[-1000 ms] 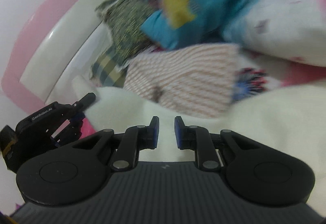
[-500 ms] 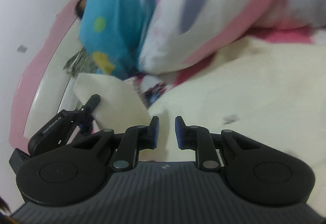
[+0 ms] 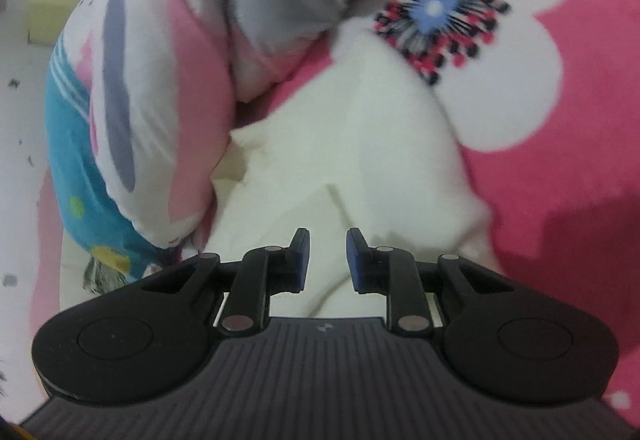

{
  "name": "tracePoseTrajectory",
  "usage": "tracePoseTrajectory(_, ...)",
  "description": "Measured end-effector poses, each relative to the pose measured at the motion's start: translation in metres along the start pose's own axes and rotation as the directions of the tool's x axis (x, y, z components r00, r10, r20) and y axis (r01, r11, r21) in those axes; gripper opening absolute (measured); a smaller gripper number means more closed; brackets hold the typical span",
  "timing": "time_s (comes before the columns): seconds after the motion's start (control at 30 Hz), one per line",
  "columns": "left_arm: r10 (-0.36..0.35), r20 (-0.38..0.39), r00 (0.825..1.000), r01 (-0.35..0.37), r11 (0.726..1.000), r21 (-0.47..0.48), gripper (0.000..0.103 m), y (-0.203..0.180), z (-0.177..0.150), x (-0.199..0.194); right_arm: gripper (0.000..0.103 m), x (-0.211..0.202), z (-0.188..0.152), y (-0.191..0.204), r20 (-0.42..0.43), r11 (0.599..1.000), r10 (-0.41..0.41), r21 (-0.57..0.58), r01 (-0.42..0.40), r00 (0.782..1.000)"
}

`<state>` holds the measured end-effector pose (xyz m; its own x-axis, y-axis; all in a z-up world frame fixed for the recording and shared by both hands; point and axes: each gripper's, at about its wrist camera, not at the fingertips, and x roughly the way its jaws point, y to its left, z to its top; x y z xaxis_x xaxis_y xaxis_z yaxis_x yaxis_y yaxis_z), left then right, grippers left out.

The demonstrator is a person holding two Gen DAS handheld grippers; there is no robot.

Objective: Fold clothes

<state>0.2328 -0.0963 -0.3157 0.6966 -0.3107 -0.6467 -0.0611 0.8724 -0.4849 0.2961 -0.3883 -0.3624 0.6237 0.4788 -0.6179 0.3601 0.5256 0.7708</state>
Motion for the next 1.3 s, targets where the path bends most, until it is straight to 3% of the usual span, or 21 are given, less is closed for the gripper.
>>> tracePoseTrajectory(0.07, 0.087, -0.02, 0.996, -0.086, 0.996, 0.023, 0.05, 0.022, 0.01, -0.016, 0.026, 0.004, 0.0, -0.001, -0.012, 1.0, 0.005, -0.009, -0.005, 1.0)
tracePoseTrajectory(0.17, 0.242, -0.017, 0.97, -0.24, 0.966, 0.094, 0.05, 0.056, 0.027, -0.037, 0.038, 0.018, 0.004, 0.011, -0.037, 0.996, -0.04, -0.083, 0.037, 0.999)
tracePoseTrajectory(0.23, 0.338, -0.012, 0.941, -0.333, 0.932, 0.141, 0.05, 0.08, 0.037, -0.041, 0.045, 0.034, 0.009, 0.022, -0.051, 0.986, -0.084, -0.15, 0.075, 0.995)
tracePoseTrajectory(0.33, 0.455, -0.024, 0.89, -0.444, 0.879, 0.175, 0.05, 0.118, 0.048, -0.04, 0.045, 0.064, 0.015, 0.031, -0.092, 0.964, -0.141, -0.24, 0.115, 0.986)
tracePoseTrajectory(0.47, 0.556, -0.053, 0.83, -0.541, 0.824, 0.17, 0.05, 0.144, 0.056, -0.035, 0.047, 0.095, 0.01, 0.051, -0.134, 0.916, -0.195, -0.38, 0.131, 0.972)
tracePoseTrajectory(0.5, 0.573, -0.062, 0.817, -0.558, 0.814, 0.164, 0.05, 0.148, 0.057, -0.034, 0.04, 0.1, 0.007, 0.058, -0.135, 0.897, -0.217, -0.419, 0.143, 0.967)
tracePoseTrajectory(0.53, 0.582, -0.074, 0.81, -0.567, 0.809, 0.156, 0.051, 0.151, 0.058, -0.031, 0.023, 0.104, 0.004, 0.064, -0.132, 0.876, -0.243, -0.456, 0.159, 0.961)
tracePoseTrajectory(0.6, 0.596, -0.098, 0.797, -0.582, 0.801, 0.14, 0.051, 0.158, 0.059, -0.024, 0.01, 0.108, 0.0, 0.074, -0.129, 0.846, -0.28, -0.501, 0.181, 0.951)
tracePoseTrajectory(0.7, 0.594, -0.102, 0.798, -0.581, 0.803, 0.131, 0.051, 0.16, 0.064, -0.015, 0.006, 0.088, 0.0, 0.093, -0.112, 0.842, -0.257, -0.514, 0.165, 0.96)
tracePoseTrajectory(0.83, 0.615, -0.091, 0.783, -0.605, 0.788, 0.114, 0.051, 0.164, 0.074, -0.003, 0.003, 0.047, 0.004, 0.124, -0.073, 0.839, -0.188, -0.53, 0.122, 0.979)
tracePoseTrajectory(1.03, 0.637, -0.073, 0.767, -0.634, 0.771, 0.06, 0.052, 0.177, 0.086, 0.006, 0.003, 0.008, 0.005, 0.139, -0.027, 0.837, -0.171, -0.532, 0.131, 0.985)
tracePoseTrajectory(1.07, 0.64, -0.079, 0.764, -0.638, 0.768, 0.052, 0.053, 0.18, 0.087, 0.007, 0.003, 0.006, 0.006, 0.137, -0.019, 0.829, -0.182, -0.54, 0.143, 0.983)
tracePoseTrajectory(1.17, 0.622, -0.097, 0.777, -0.622, 0.782, 0.03, 0.054, 0.186, 0.087, 0.004, 0.003, 0.006, 0.009, 0.116, 0.01, 0.823, -0.243, -0.528, 0.212, 0.97)
tracePoseTrajectory(1.3, 0.625, -0.107, 0.773, -0.62, 0.781, 0.079, 0.056, 0.184, 0.085, 0.005, 0.003, 0.043, 0.011, 0.065, -0.026, 0.797, -0.382, -0.516, 0.314, 0.924)
